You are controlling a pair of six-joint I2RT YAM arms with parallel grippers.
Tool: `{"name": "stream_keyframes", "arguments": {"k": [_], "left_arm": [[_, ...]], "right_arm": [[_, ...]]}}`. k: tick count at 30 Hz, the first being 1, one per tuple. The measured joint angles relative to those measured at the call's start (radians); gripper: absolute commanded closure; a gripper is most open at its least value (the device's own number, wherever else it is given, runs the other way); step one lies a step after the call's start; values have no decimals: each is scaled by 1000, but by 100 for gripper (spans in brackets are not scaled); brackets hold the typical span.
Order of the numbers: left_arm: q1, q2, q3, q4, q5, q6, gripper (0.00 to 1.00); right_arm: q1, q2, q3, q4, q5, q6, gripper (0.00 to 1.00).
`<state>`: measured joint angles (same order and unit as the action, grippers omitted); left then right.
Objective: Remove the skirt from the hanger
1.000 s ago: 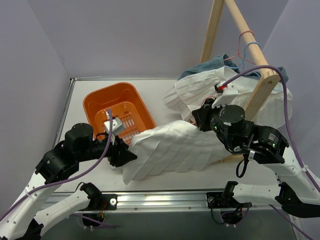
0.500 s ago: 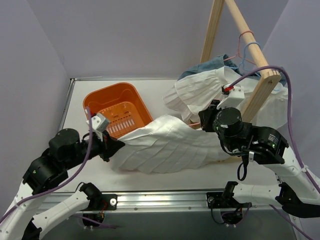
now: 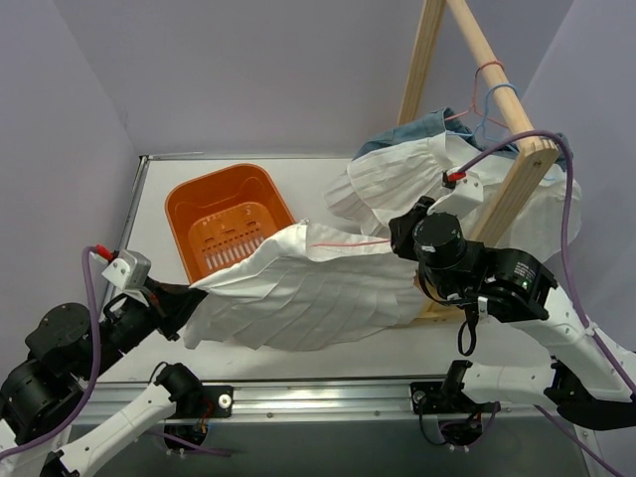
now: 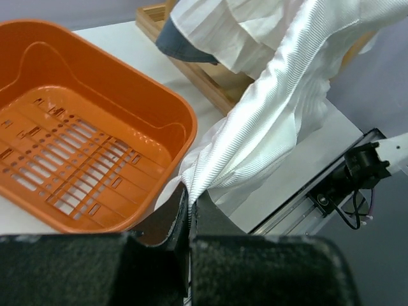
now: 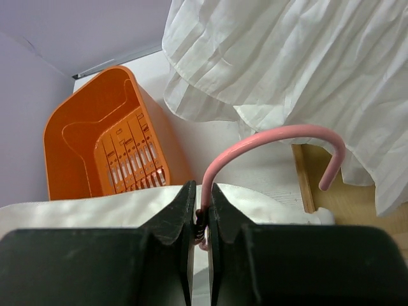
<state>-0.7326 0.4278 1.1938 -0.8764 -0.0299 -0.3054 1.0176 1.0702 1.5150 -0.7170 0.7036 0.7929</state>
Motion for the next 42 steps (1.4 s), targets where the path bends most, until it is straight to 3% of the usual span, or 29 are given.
{"name": "stream_keyframes", "arguments": {"k": [7, 14, 18, 26, 32, 36, 42], "left_arm": [[-7, -26, 5, -110, -150, -44, 98], [-12, -18, 6, -129, -183, -60, 98], [-12, 26, 6, -65, -63, -48, 98], [-12, 287, -24, 237, 416, -96, 98], [-12, 444, -48, 267, 583, -109, 98], [-12, 459, -38, 219, 550, -80, 98], [-10, 445, 157, 97, 209, 13, 98]], "right_arm": [[-21, -49, 7, 1, 40, 17, 100], [-44, -130, 43, -25, 99, -39, 100], [-44, -137, 50, 20, 47, -100, 100], [-48, -29, 38, 229, -160, -234, 100], [-50, 113, 116, 332, -268, -324, 100], [-50, 228, 349, 350, -275, -356, 100], [-50, 246, 544, 368, -222, -402, 100]]}}
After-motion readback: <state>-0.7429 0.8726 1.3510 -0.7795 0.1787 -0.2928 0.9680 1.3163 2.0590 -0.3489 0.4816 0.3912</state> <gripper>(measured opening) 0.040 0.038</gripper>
